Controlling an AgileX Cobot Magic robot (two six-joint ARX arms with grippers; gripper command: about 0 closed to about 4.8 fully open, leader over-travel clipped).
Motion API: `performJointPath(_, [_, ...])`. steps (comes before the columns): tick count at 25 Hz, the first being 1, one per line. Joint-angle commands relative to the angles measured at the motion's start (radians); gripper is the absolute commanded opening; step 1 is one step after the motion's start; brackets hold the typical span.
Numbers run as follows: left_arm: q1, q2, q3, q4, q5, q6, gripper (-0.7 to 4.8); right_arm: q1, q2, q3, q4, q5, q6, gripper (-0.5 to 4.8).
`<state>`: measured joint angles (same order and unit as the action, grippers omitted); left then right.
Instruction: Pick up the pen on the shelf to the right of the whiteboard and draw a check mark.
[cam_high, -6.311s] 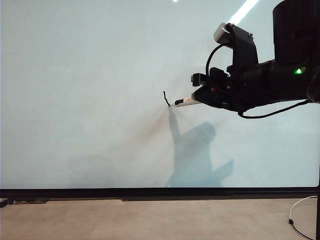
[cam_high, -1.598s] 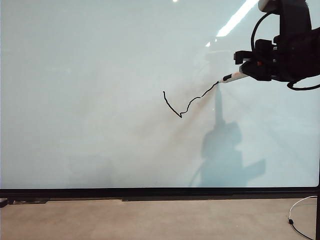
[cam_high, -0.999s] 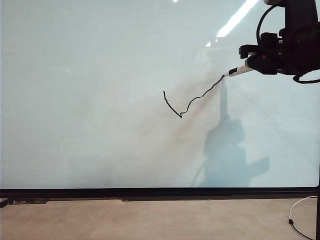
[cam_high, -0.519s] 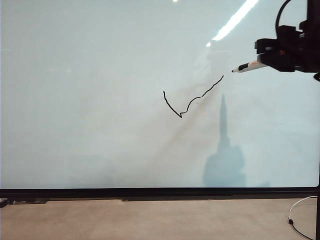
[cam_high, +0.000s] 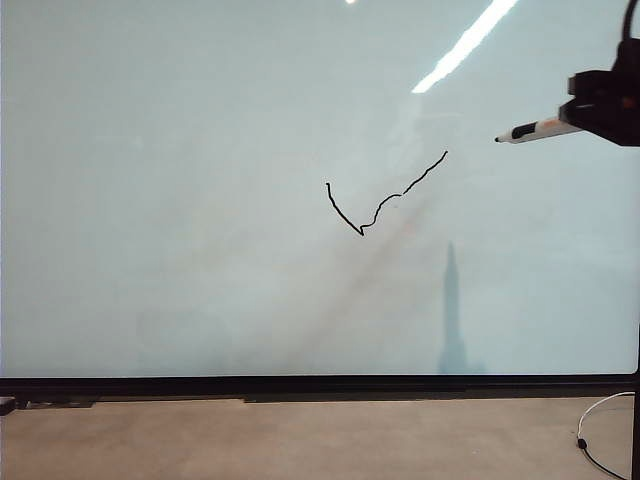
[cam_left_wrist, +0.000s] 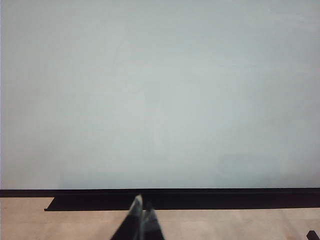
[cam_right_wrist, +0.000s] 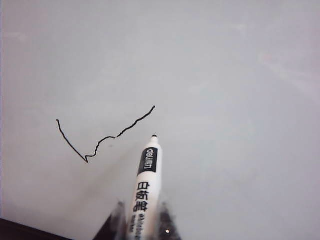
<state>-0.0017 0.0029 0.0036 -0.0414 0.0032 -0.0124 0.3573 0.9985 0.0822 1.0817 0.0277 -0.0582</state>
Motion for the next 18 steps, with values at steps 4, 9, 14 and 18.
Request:
performJointPath(4, [0.0, 0.0, 0.003, 0.013, 0.0, 0.005, -0.05, 0.001, -0.055, -0.054, 0.014, 0.004, -0.007, -0.09])
performJointPath(9, [0.0, 0.0, 0.003, 0.013, 0.0, 0.005, -0.04, 0.001, -0.071, -0.082, 0.013, 0.003, -0.018, -0.09])
performJointPath(14, [0.0, 0.0, 0.003, 0.013, 0.0, 0.005, -0.04, 0.001, -0.076, -0.082, 0.0, 0.003, -0.027, -0.09])
performJointPath(18, [0.0, 0.0, 0.003, 0.013, 0.0, 0.005, -0.04, 0.001, -0.077, -0.082, -0.002, 0.002, -0.032, -0.09])
